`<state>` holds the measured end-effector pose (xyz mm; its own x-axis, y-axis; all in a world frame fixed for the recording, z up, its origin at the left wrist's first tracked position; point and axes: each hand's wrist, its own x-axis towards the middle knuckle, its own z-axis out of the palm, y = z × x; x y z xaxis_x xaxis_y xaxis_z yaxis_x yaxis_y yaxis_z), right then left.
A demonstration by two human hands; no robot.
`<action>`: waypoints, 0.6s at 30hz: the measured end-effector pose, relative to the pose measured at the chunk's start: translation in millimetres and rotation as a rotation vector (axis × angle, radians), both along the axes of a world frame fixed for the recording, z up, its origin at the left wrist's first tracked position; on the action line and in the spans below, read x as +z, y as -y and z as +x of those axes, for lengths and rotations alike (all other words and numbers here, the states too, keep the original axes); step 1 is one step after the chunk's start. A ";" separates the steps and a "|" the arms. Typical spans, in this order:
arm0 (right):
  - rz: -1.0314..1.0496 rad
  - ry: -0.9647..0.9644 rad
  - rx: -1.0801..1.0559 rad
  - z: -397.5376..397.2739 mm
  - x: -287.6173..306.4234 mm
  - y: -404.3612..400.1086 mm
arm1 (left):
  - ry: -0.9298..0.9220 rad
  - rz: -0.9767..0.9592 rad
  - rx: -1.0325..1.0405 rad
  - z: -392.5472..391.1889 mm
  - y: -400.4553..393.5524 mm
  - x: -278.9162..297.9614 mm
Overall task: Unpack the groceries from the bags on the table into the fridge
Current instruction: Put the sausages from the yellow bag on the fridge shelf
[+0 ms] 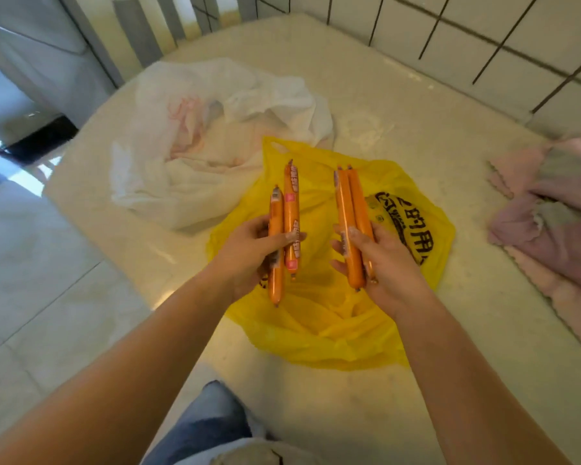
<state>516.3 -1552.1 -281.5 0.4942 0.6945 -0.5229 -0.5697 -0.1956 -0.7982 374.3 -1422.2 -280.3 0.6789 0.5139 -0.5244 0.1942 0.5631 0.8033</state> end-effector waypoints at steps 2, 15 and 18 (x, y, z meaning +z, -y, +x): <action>0.033 -0.050 0.027 -20.4 11.5 -10.1 | 0.050 0.003 0.044 -20.5 -4.4 11.8; 0.157 -0.096 0.250 -240.6 52.2 -132.8 | 0.115 0.052 0.396 -250.7 -84.4 57.3; 0.146 -0.091 0.317 -308.5 53.5 -167.9 | 0.078 0.108 0.457 -325.0 -114.3 61.8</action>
